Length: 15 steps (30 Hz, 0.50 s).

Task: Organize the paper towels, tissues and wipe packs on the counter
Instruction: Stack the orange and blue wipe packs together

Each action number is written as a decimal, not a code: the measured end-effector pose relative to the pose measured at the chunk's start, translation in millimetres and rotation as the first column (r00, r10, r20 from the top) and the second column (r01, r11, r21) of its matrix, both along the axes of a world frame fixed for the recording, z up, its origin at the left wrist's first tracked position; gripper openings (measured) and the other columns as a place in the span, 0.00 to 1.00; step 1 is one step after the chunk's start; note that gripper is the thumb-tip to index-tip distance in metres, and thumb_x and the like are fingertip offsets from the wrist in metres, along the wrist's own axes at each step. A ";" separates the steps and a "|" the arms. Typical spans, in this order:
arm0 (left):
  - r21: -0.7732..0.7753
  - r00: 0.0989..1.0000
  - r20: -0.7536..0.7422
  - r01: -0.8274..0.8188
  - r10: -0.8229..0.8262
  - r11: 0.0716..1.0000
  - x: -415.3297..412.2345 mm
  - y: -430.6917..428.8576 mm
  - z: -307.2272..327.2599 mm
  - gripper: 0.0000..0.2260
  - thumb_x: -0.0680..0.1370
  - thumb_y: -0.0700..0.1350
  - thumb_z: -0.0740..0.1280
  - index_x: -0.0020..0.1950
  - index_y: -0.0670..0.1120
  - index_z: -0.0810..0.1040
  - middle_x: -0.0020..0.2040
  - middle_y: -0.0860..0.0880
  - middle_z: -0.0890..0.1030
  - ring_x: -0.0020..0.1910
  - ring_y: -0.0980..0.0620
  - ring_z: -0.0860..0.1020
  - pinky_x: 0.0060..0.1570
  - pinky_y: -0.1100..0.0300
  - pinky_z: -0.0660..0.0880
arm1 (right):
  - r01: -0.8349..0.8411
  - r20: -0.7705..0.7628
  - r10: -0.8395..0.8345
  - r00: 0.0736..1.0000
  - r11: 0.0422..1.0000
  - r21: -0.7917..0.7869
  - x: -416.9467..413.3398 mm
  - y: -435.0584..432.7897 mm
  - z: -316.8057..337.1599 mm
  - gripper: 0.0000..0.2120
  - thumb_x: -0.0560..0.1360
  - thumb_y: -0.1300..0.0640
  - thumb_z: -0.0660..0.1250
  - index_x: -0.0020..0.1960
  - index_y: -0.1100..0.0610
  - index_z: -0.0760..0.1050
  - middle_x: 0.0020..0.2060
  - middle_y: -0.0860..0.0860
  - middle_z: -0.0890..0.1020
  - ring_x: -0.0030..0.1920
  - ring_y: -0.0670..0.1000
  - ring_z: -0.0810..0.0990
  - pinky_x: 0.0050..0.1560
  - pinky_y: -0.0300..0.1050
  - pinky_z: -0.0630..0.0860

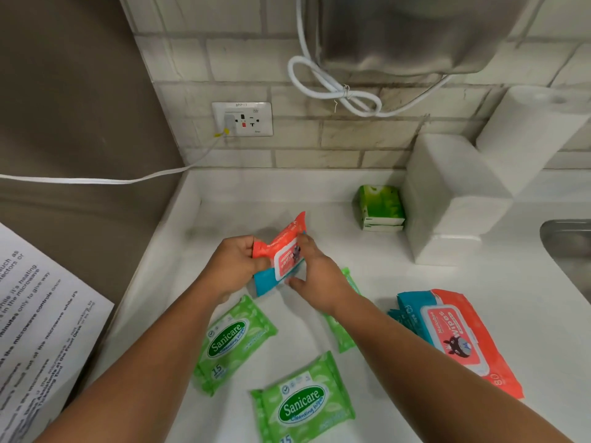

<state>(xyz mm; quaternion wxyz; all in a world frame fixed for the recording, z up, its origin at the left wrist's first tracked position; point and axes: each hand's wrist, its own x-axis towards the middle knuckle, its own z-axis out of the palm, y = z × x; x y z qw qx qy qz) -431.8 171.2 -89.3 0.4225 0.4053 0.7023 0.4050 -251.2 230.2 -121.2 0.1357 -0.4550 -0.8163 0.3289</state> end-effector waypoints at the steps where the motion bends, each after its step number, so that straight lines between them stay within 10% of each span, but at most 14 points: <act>1: 0.024 1.000 -0.007 0.011 -0.011 1.000 2.6 -0.7 6.0 0.09 0.74 0.32 0.75 0.46 0.45 0.83 0.42 0.49 0.88 0.47 0.47 0.86 0.49 0.53 0.82 | 0.021 -0.035 -0.020 0.999 0.999 0.028 1.8 1.0 4.5 0.46 0.74 0.54 0.73 0.82 0.52 0.49 0.80 0.51 0.58 0.71 0.55 0.73 0.69 0.48 0.72; 7: 0.150 0.961 -0.251 0.156 -0.115 0.976 22.6 -3.5 41.2 0.10 0.77 0.37 0.73 0.48 0.53 0.84 0.43 0.52 0.88 0.44 0.51 0.87 0.49 0.52 0.82 | 0.019 -0.058 -0.006 0.998 0.975 0.222 28.7 10.8 56.0 0.39 0.72 0.53 0.74 0.78 0.48 0.61 0.80 0.53 0.58 0.78 0.55 0.60 0.75 0.59 0.63; 10: 0.228 0.951 -0.286 0.187 -0.117 0.956 41.4 -7.1 60.9 0.10 0.78 0.39 0.73 0.47 0.55 0.83 0.42 0.54 0.88 0.42 0.54 0.86 0.47 0.53 0.82 | -0.045 -0.090 0.062 0.994 0.984 0.174 48.4 8.4 79.6 0.19 0.73 0.53 0.73 0.64 0.49 0.80 0.61 0.49 0.83 0.60 0.50 0.80 0.63 0.53 0.75; 15: 0.359 0.953 -0.292 0.185 -0.078 0.915 85.1 -13.0 95.8 0.07 0.78 0.40 0.73 0.48 0.52 0.83 0.42 0.52 0.88 0.41 0.52 0.86 0.47 0.53 0.82 | -0.041 -0.205 0.045 0.978 0.999 0.023 88.3 -5.2 110.1 0.08 0.75 0.57 0.72 0.54 0.52 0.81 0.42 0.49 0.85 0.40 0.48 0.83 0.44 0.47 0.79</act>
